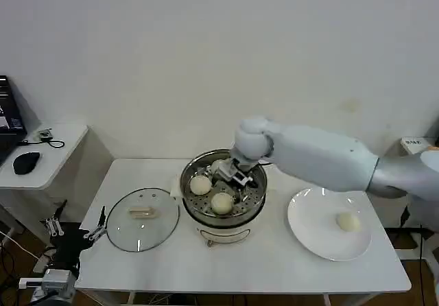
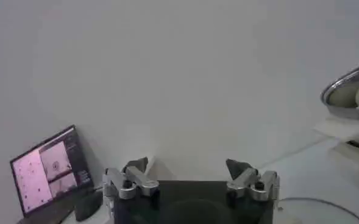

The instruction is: Take steamed baozi put them in steamer then cover it.

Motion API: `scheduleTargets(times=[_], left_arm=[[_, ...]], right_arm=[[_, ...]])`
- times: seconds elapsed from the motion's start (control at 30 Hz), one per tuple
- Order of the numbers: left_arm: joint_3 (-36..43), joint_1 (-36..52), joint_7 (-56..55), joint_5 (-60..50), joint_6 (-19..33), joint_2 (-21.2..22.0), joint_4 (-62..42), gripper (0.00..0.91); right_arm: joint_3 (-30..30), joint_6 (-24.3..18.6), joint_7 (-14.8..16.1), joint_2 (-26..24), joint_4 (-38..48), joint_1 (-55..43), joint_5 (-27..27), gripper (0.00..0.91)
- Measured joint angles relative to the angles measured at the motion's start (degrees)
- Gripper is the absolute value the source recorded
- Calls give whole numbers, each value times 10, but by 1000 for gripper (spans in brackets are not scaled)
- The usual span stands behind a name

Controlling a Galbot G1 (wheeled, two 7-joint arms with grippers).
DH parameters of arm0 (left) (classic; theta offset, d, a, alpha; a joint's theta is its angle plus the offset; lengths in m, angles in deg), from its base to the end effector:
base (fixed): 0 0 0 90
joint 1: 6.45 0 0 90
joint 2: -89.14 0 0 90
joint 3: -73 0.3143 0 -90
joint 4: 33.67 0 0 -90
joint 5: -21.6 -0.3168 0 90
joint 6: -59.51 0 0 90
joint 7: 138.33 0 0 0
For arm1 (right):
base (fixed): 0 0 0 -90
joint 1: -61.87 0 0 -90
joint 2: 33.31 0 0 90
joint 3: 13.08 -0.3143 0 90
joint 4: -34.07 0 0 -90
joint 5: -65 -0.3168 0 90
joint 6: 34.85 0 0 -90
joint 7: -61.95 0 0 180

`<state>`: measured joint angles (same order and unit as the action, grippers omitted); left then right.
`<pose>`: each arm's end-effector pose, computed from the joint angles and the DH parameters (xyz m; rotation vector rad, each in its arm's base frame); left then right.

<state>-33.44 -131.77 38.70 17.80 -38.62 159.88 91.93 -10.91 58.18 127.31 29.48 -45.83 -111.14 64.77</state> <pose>0.1446 0.1117 -0.2233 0.1912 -2.9663 -0.7611 0.4665 0.1081 -0.0691 1.8677 -1.0461 1.9217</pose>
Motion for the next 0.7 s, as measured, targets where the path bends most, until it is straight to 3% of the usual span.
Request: scheduleTargets(times=[0.3,0.7], left_arm=[[11,11,2,6,-3,-12,-3,907],[29,22,2,6,-3,-24,-7,907]], right_arm=[[-34,37,-7,-78,2,-23,-20,907],[-116,67,-10,-273,-32,54,12,907]])
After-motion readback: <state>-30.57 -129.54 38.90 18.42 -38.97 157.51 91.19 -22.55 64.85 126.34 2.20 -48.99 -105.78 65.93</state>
